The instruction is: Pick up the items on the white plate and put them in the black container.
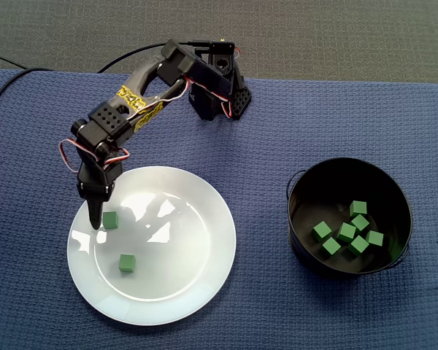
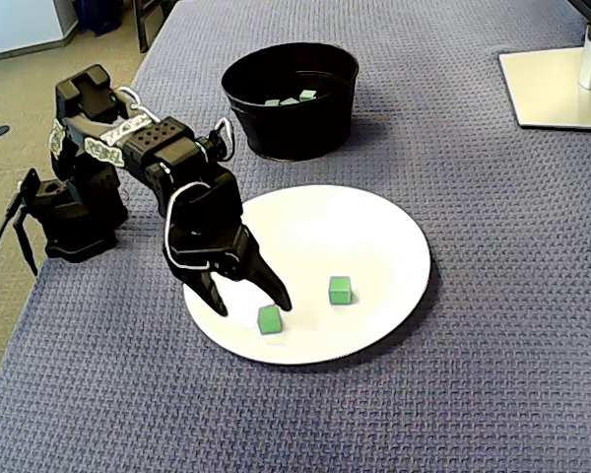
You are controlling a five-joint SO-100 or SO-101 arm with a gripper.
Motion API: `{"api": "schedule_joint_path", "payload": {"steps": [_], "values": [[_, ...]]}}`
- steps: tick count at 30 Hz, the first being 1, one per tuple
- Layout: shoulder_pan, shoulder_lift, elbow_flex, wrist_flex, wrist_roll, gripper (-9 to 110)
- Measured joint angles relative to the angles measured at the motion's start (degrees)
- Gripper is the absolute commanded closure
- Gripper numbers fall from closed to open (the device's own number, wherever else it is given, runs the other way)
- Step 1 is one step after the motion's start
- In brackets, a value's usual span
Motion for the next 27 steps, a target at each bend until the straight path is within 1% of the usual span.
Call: {"api": "schedule_joint_path", "payload": {"steps": [4, 9, 14, 25, 27], "values": [[-0.1, -2.2, -1.1, 0.0, -0.1, 67], [-0.1, -3.7, -1.1, 0.0, -0.3, 69], [-0.1, -4.2, -1.1, 0.0, -0.4, 79], [-0.3, -4.2, -1.1, -1.9, -0.4, 91], [-0.5, -4.2, -1.1, -2.4, -0.4, 91]]}}
